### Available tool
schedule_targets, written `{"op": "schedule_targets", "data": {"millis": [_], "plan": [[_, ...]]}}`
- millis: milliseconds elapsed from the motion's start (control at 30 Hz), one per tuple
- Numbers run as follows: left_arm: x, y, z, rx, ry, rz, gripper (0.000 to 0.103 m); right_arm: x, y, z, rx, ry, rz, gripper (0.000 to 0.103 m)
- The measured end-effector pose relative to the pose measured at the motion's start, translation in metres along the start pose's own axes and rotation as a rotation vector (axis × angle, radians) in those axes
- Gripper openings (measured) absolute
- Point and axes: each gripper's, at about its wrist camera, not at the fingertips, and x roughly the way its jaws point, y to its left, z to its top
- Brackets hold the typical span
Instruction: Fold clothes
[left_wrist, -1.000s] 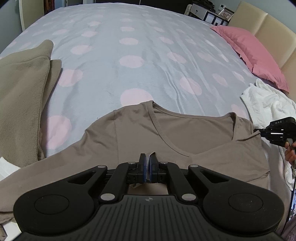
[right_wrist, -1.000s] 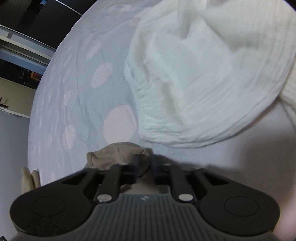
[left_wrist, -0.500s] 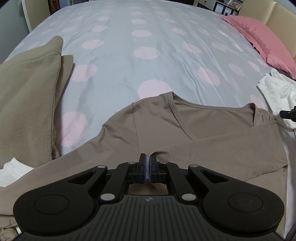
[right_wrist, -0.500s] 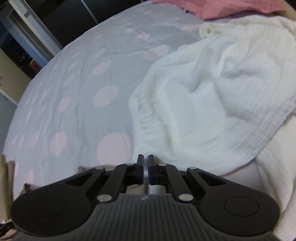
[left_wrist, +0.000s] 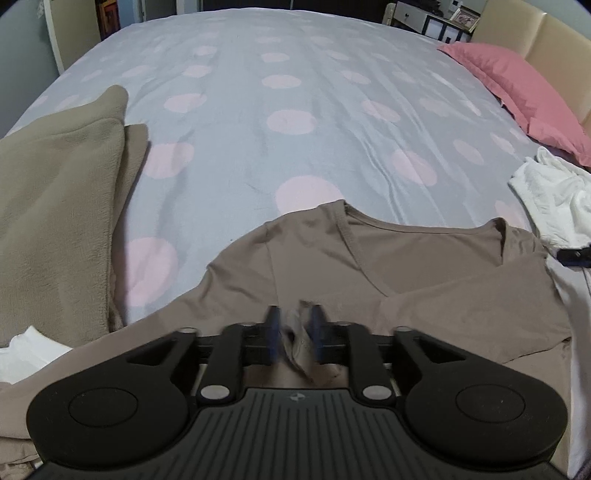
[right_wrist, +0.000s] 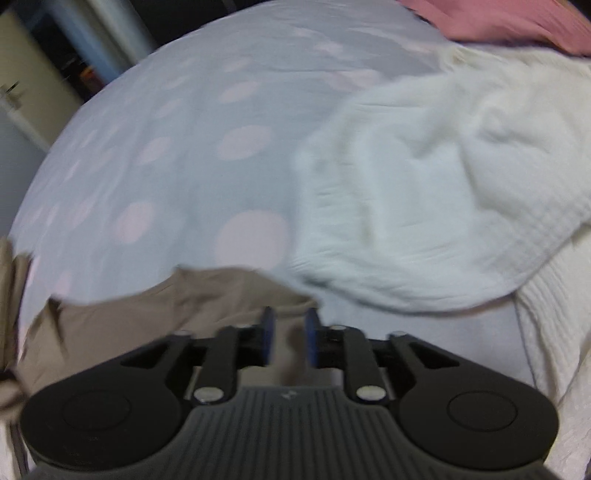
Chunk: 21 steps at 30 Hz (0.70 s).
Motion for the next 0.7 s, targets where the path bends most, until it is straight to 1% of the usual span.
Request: {"op": "schedule_targets", "data": {"millis": [100, 233, 300, 400, 500, 567, 633, 667, 700], "plan": [[0.000, 0.005, -0.002, -0.022, -0.003, 0.013, 0.033, -0.008, 0.011, -0.014, -0.064, 0.016, 0.013, 0.030], [-0.006, 0.003, -0.009, -0.012, 0.007, -0.034, 0.036, -0.016, 0.012, -0.029, -0.114, 0.027, -0.009, 0.030], [-0.008, -0.002, -0.015, 0.026, 0.018, -0.049, 0.037, -0.019, 0.010, -0.033, -0.119, 0.032, -0.007, 0.030], [-0.006, -0.012, -0.027, 0.099, 0.039, -0.038, 0.042, -0.025, 0.008, -0.043, -0.137, 0.039, -0.004, 0.030], [0.005, -0.017, -0.036, 0.132, 0.052, -0.028, 0.042, -0.031, 0.011, -0.055, -0.172, 0.044, 0.002, 0.030], [0.011, -0.019, -0.040, 0.139, 0.050, -0.023, 0.042, -0.034, 0.014, -0.065, -0.218, 0.050, 0.011, 0.030], [0.019, -0.022, -0.042, 0.151, 0.047, -0.013, 0.041, -0.036, 0.016, -0.073, -0.268, 0.056, 0.020, 0.033], [0.022, -0.023, -0.042, 0.154, 0.048, -0.008, 0.038, -0.036, 0.016, -0.077, -0.295, 0.059, 0.023, 0.039], [0.024, -0.023, -0.042, 0.154, 0.049, -0.007, 0.027, -0.037, 0.016, -0.081, -0.323, 0.066, 0.024, 0.045]]}}
